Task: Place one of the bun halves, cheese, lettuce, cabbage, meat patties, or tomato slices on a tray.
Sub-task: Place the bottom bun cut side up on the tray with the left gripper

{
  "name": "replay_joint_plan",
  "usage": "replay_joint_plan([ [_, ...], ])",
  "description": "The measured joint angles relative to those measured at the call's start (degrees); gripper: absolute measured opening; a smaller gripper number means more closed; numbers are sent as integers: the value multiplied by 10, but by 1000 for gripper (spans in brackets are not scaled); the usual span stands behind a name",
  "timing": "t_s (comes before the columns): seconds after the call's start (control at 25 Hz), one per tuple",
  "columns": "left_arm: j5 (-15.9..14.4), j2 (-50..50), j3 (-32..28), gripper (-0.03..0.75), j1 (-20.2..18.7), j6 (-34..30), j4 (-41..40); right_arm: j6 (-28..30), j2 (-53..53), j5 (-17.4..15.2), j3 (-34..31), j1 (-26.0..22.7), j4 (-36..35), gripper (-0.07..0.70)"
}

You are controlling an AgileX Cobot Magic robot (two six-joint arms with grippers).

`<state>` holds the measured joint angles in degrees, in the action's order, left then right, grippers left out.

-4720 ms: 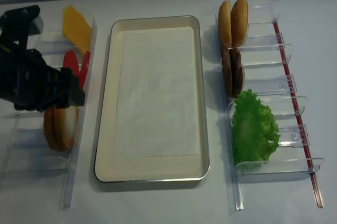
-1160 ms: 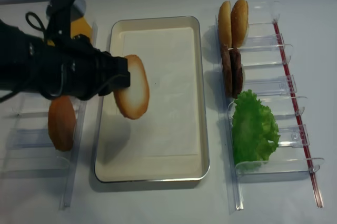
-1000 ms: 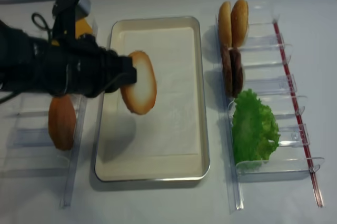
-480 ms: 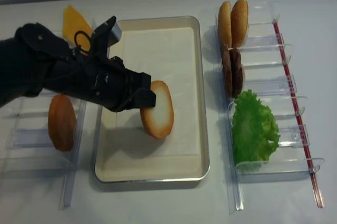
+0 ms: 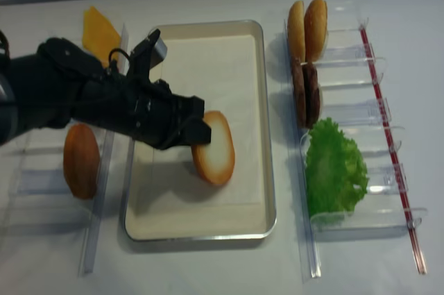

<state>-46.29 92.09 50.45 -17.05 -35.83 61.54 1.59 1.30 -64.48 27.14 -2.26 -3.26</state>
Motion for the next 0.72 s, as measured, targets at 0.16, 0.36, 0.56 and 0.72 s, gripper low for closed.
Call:
replay_joint_plan([
  [0.16,1,11,-1,130,0,0,2,0,0,0,0,0,0,545],
  [0.36,11,12,-1,127,0,36,-28,0,0,0,0,0,0,545],
  [0.56,17,12,-1,127,0,91,-90,0,0,0,0,0,0,545],
  [0.72,17,12,-1,149,0,101,-102,0,0,0,0,0,0,545],
])
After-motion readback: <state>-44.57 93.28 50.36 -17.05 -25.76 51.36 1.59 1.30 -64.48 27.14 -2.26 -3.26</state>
